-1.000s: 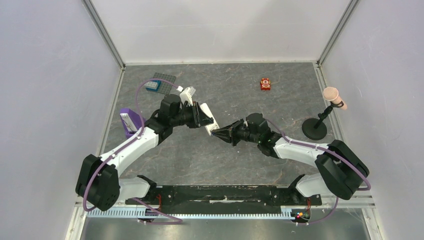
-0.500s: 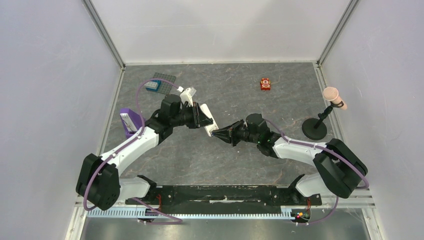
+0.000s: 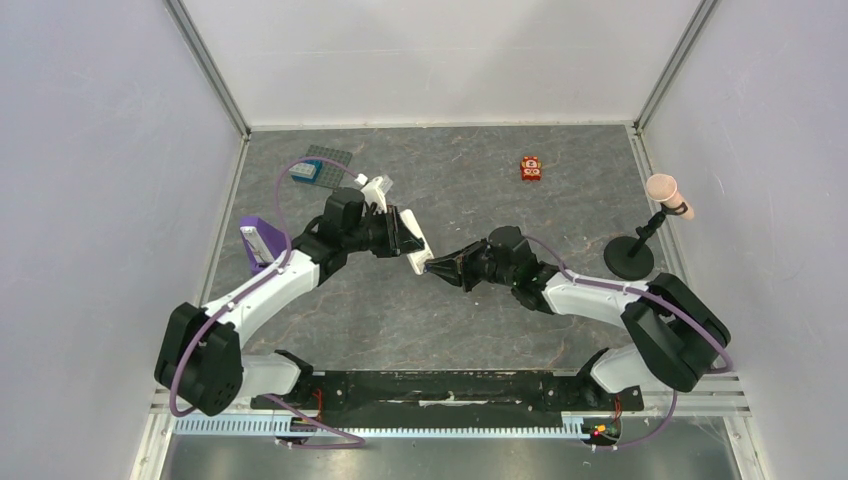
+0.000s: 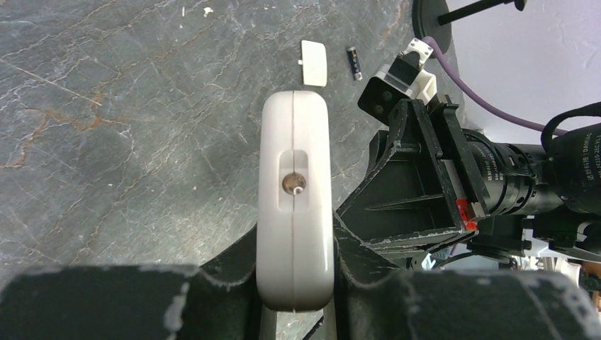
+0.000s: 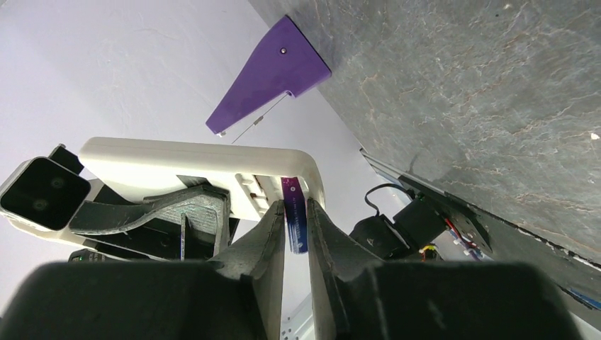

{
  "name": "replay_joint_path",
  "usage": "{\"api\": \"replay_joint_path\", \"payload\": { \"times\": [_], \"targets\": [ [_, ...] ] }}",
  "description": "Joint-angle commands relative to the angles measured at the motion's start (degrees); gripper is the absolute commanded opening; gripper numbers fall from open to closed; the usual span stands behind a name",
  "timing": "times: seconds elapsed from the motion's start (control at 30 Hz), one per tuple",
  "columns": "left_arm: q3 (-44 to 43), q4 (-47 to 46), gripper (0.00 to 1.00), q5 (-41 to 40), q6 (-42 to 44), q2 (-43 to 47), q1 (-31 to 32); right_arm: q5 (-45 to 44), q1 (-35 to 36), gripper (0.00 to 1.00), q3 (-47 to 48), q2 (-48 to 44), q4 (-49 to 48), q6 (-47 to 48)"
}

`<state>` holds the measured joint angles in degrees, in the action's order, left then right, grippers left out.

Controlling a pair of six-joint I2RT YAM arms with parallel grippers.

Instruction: Load the batteries into the remote control

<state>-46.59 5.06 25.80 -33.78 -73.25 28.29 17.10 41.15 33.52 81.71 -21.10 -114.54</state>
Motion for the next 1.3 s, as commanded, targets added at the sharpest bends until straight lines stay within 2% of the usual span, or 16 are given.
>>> {"api": "replay_joint_path", "payload": {
  "times": [0.0, 0.2, 0.3, 0.53, 1.0, 1.03, 1.07, 1.13, 1.27],
  "targets": [
    [-3.77, -1.72, 0.02, 3.12, -0.5, -0.13, 0.22, -2.77, -0.15, 0.19, 2.68, 1.99, 2.51, 1.53],
    [-4.42, -1.48, 0.02, 2.98, -2.17, -1.09, 0.23, -2.7, -0.1, 0.19, 3.22, 2.0, 2.61, 1.63],
    [-4.97, -0.47, 0.02, 2.66, -2.61, -1.66, 0.23, -2.49, -0.14, 0.23, 3.13, 1.97, 2.69, 1.54],
    [-7.05, 3.95, 0.02, 0.7, -2.29, -3.62, 0.26, -2.95, -0.1, 0.42, 2.28, 0.65, 2.71, 1.61],
    [-9.26, 8.16, 0.02, 0.3, -3.49, -7.89, 0.21, -3.66, -0.32, 0.68, 0.96, -2.32, 1.05, 2.1],
    [-9.39, 8.49, 0.02, 0.3, -3.5, -7.97, 0.2, -3.66, -0.41, 0.71, 0.96, -2.75, 1.06, 2.86],
    [-9.63, 8.68, 0.02, 0.34, -3.42, -8.1, 0.18, -3.62, -0.52, 0.78, 1.1, -3.15, 1.02, 3.83],
    [-10.0, 9.16, 0.02, 0.47, -3.31, -8.44, 0.2, -2.28, -0.85, 0.97, 1.97, -3.49, 1.25, 7.26],
    [-10.45, 9.18, 0.02, 1.57, -3.62, -8.86, 0.2, 0.65, -1.63, 0.98, 3.5, -4.29, 3.7, 15.64]
  ]
}}
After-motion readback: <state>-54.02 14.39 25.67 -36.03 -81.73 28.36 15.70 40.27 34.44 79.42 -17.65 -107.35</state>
